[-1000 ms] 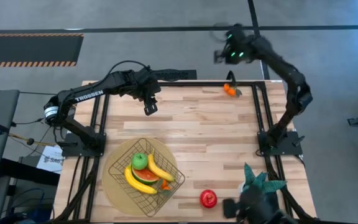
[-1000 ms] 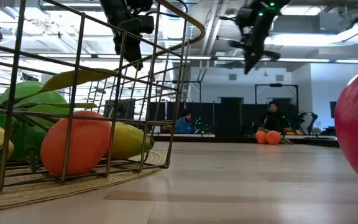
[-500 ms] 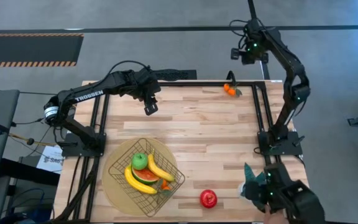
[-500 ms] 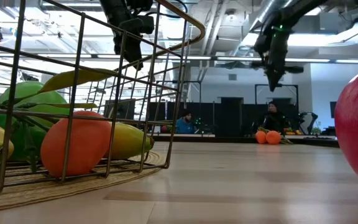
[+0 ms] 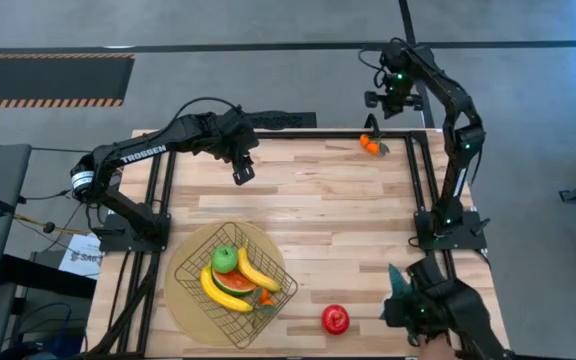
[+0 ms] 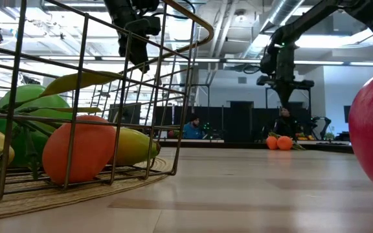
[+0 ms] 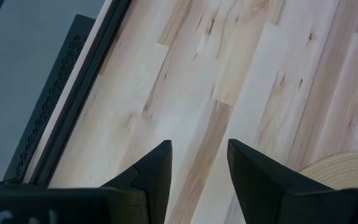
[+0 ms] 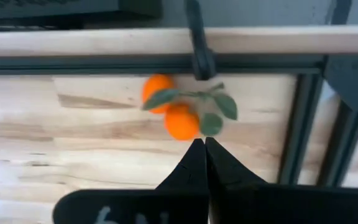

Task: Build produce basket
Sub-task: Put the oranges into the gold wire basket

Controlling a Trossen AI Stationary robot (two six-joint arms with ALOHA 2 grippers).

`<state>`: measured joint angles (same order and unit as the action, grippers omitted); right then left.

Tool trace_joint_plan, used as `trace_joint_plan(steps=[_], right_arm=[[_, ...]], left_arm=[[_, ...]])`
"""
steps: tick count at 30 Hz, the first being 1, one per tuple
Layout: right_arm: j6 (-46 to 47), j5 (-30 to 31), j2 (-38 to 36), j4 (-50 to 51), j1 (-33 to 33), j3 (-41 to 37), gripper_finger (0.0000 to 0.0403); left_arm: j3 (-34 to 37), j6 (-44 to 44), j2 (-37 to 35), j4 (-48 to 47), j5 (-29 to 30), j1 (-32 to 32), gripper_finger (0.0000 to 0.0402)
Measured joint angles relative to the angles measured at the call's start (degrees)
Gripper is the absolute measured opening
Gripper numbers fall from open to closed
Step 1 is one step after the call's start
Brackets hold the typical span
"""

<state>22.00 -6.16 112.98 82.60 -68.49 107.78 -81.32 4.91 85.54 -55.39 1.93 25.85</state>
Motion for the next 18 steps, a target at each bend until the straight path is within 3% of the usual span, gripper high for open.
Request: trace_joint_plan(steps=[3, 7, 11, 16, 18], right_arm=[[0.2, -0.9, 0.0, 0.1, 1.0, 1.2, 0.0], [-0.9, -8.3, -0.1, -0.3, 1.4, 4.6, 0.0], [-1.5, -9.2, -0.8, 0.1, 1.4, 11.9, 0.0], [-2.8, -11.8, -0.9, 1.0, 0.2, 26.5, 0.0], [-2.5, -11.9, -3.5, -4.1, -0.8, 26.0, 0.0]], left_arm=[[0.0, 0.3, 0.0, 0.4, 0.0, 0.0, 0.0144], [0.0, 0.5, 0.0, 1.3, 0.0, 0.0, 0.0144], [0.0, 1.0, 0.0, 1.3, 0.0, 0.0, 0.0144], [0.0, 1.0, 0.0, 1.3, 0.0, 0.0, 0.0144], [0.0, 1.0, 0.0, 1.3, 0.0, 0.0, 0.0144]])
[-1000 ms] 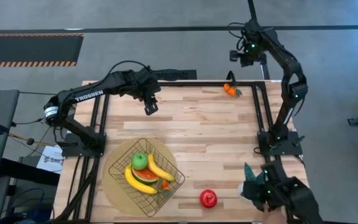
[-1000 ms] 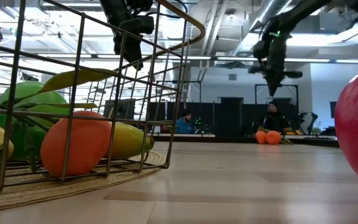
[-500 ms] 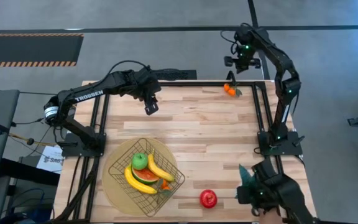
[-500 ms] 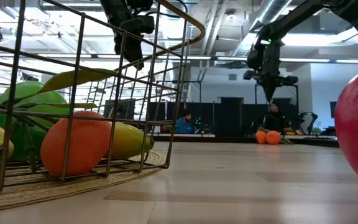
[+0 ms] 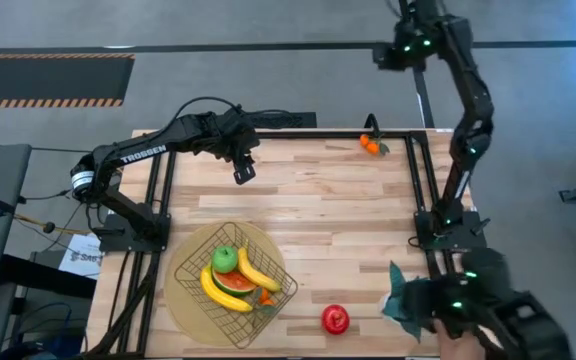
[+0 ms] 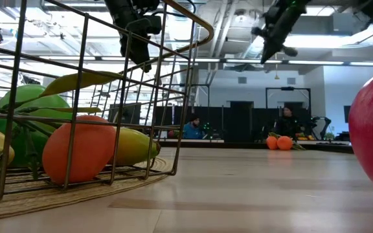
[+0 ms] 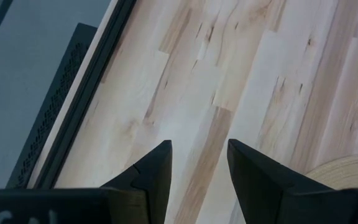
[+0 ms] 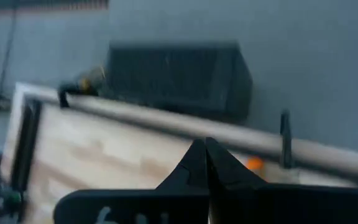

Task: Build produce basket
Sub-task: Put the oranges into the gold wire basket

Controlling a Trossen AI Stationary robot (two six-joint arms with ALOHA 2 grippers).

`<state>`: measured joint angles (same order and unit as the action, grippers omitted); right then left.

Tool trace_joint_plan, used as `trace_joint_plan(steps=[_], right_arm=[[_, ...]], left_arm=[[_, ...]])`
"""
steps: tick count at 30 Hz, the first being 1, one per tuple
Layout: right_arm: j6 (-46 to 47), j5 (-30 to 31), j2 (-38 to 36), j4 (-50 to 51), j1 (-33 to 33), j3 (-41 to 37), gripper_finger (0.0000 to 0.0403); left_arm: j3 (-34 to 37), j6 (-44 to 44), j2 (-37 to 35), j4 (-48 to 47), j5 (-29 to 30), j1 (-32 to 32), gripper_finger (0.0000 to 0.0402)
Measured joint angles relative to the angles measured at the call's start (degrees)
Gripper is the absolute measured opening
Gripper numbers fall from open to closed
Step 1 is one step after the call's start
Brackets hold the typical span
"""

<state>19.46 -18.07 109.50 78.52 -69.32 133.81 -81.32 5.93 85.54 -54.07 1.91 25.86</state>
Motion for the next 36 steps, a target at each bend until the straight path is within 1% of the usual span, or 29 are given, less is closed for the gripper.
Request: trace_joint_plan(steps=[2, 4, 9, 12, 16, 18, 20, 23, 24, 25, 27, 29, 32, 34, 36], right_arm=[[1.6, 0.1, -2.9, -4.6, -1.7, -2.9, 0.0], [1.4, 0.6, -4.1, -7.1, -3.8, -3.5, 0.0], [-2.4, 0.8, -3.6, -9.4, -8.2, -3.6, 0.0], [-6.1, -1.3, -1.1, -9.6, -9.3, -3.6, 0.0], [-14.5, -7.5, 3.8, -9.5, -9.4, -3.8, 0.0], [-19.0, -9.7, 6.1, -10.1, -9.0, -3.8, 0.0], [-22.8, -10.5, 8.3, -11.0, -9.0, -3.8, 0.0], [-25.8, -10.2, 10.2, -12.9, -9.5, -3.8, 0.0], [-26.1, -8.6, 10.6, -13.6, -9.6, -3.8, 0.0], [-26.8, -5.8, 10.7, -14.4, -9.7, -3.8, 0.0], [-28.2, 2.4, 10.6, -14.2, -9.9, -3.8, 0.0], [-30.0, 7.0, 10.5, -12.9, -10.0, -3.8, 0.0], [-30.5, 11.2, 10.6, -9.6, -9.9, -3.8, 0.0], [-30.5, 15.2, 10.6, -6.9, -9.7, -3.8, 0.0], [-31.6, 14.7, 10.6, -4.6, -9.2, -3.8, 0.0]], left_arm=[[0.0, 0.0, 0.0, 0.0, 0.0, 0.0, 0.0144], [0.0, -0.1, 0.0, 0.0, 0.0, 0.0, 0.0144], [0.0, -1.0, 0.0, 0.6, 0.3, 0.0, 0.0144], [0.0, -2.5, 0.0, 2.6, 0.4, 0.0, 0.0144], [0.0, -4.1, 0.0, 4.6, 0.4, 0.0, 0.0144], [0.0, -4.2, 0.0, 5.2, 0.4, 0.0, 0.0144], [0.0, -4.2, 0.0, 5.2, 0.4, 0.0, 0.0144], [0.0, -4.2, 0.0, 5.2, 0.4, 0.0, 0.0144], [0.0, -4.3, 0.0, 5.2, 0.4, 0.0, 0.0144], [0.0, -4.3, 0.0, 5.2, 0.4, 0.0, 0.0144], [0.0, -4.3, 0.0, 5.2, 0.5, 0.0, 0.0144], [0.0, -4.3, 0.0, 5.2, 1.1, 0.0, 0.0144], [0.0, -5.1, 0.0, 5.2, 2.6, 0.0, 0.0144], [0.0, -5.7, 0.0, 5.2, 3.6, 0.0, 0.0144], [0.0, -6.4, 0.0, 5.2, 3.9, 0.0, 0.0144]])
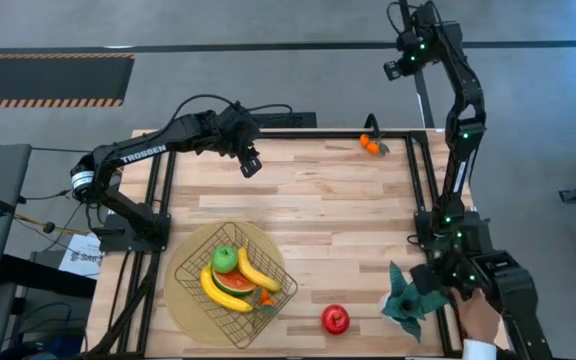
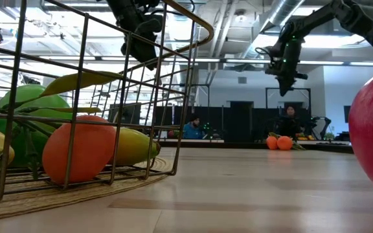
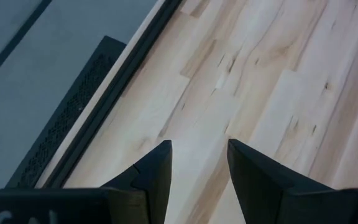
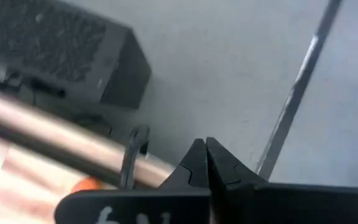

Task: Build produce basket
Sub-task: Put the oranges into the gold wire basket

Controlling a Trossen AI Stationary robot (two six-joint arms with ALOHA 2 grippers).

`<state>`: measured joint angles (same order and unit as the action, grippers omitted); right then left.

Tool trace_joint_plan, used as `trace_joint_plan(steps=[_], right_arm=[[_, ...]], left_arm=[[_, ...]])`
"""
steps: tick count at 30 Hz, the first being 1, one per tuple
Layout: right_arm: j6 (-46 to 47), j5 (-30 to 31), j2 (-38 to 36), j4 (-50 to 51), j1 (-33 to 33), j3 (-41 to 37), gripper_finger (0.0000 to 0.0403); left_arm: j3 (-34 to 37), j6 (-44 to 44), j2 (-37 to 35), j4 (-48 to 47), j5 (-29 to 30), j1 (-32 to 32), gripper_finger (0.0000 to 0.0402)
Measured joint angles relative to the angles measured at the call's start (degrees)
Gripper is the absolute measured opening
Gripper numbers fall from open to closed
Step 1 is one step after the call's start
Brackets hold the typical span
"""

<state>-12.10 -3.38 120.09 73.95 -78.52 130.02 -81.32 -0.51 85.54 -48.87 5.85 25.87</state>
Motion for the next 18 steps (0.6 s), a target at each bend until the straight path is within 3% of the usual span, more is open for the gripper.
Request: trace_joint_plan(steps=[1, 5, 7, 13, 16, 18], right_arm=[[-0.7, -2.8, 0.0, 0.7, 0.0, 0.0, 0.0], [-2.4, -23.7, 0.0, -0.2, 0.8, 0.0, 0.0], [-2.8, -30.2, 0.0, -2.0, 2.2, 0.0, 0.0], [-1.5, -34.2, -0.6, -4.1, 8.8, 0.0, 0.0], [0.0, -33.7, -0.6, -3.5, 13.8, 0.0, 0.0], [1.7, -29.4, -0.6, -3.0, 17.9, 0.0, 0.0]], left_arm=[[0.0, -0.2, 0.0, 0.0, 0.0, 0.0, 0.0144], [0.0, -0.3, 0.0, 0.0, 0.0, 0.0, 0.0144], [0.0, -0.2, 0.0, 0.0, 0.0, 0.0, 0.0144], [0.0, -0.2, 0.0, 0.0, 0.0, 0.0, 0.0144], [0.0, -0.2, 0.0, 0.0, 0.0, 0.0, 0.0144], [0.0, -0.2, 0.0, -0.1, 0.0, 0.0, 0.0144]])
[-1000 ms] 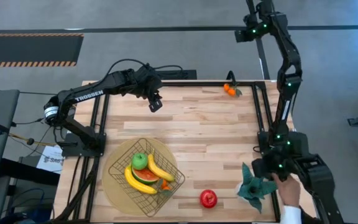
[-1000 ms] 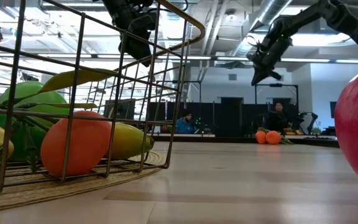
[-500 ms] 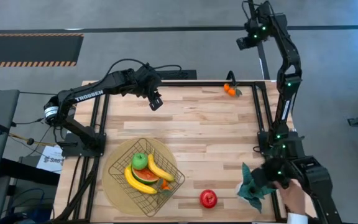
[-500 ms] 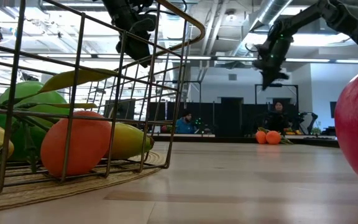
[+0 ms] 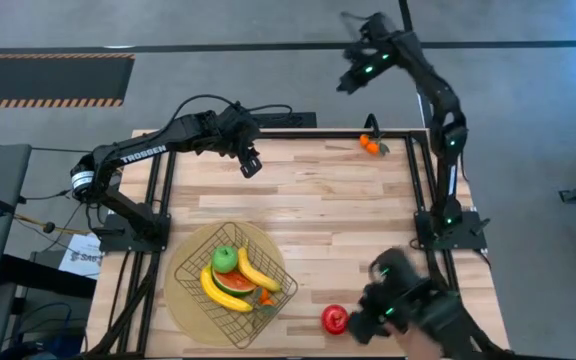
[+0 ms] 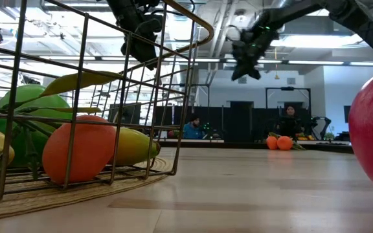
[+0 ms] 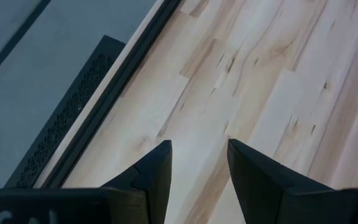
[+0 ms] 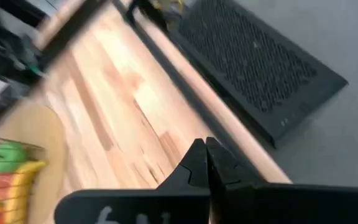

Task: Build produce basket
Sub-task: Put the oranges into the gold wire basket

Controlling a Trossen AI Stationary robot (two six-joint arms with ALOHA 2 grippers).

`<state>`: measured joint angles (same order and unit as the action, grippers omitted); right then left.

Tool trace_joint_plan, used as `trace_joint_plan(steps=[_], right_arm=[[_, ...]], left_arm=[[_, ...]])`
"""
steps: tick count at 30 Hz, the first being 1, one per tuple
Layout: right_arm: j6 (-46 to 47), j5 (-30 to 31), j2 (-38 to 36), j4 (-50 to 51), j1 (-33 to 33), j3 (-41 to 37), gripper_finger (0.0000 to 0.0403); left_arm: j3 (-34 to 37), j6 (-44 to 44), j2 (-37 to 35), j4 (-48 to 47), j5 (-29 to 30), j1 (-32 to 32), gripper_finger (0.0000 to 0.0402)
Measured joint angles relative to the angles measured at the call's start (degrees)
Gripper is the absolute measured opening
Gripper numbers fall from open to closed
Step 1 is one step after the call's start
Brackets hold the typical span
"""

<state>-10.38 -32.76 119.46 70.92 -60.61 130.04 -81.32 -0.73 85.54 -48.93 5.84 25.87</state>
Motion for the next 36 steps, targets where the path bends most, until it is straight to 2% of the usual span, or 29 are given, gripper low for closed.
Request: trace_joint_plan(steps=[7, 11, 16, 20, 24, 29, 33, 36], right_arm=[[6.1, 26.1, 0.0, 10.5, 13.8, -0.1, 0.0], [12.6, 34.7, 0.0, 14.2, 19.1, -0.9, 0.0], [19.0, 37.2, -0.5, 14.0, 23.2, -3.2, 0.0], [23.0, 37.4, -5.9, 12.3, 25.9, -10.3, 0.0], [28.8, 38.3, -16.1, 7.4, 28.2, -22.5, 0.0], [38.9, 40.4, -34.0, 0.2, 28.5, -40.4, 0.0], [49.2, 42.1, -44.8, -14.2, 28.2, -53.9, 0.0], [54.2, 43.4, -47.4, -27.4, 27.5, -62.3, 0.0]], left_arm=[[0.0, 0.2, 0.0, -1.0, 0.0, 0.0, 0.0144], [0.0, 0.5, 0.0, -3.3, 0.0, 0.0, 0.0144], [0.0, 0.5, 0.0, -6.3, 0.0, 0.0, 0.0144], [0.0, 0.5, 0.0, -7.4, 0.0, 0.0, 0.0144], [0.0, 1.1, 0.0, -7.4, 0.0, 0.0, 0.0144], [0.0, 2.8, 0.0, -7.4, 0.0, 0.0, 0.0144], [0.0, 2.9, 0.0, -7.3, 0.0, 0.0, 0.0144], [0.0, 2.9, 0.0, -7.1, 0.0, 0.0, 0.0144]])
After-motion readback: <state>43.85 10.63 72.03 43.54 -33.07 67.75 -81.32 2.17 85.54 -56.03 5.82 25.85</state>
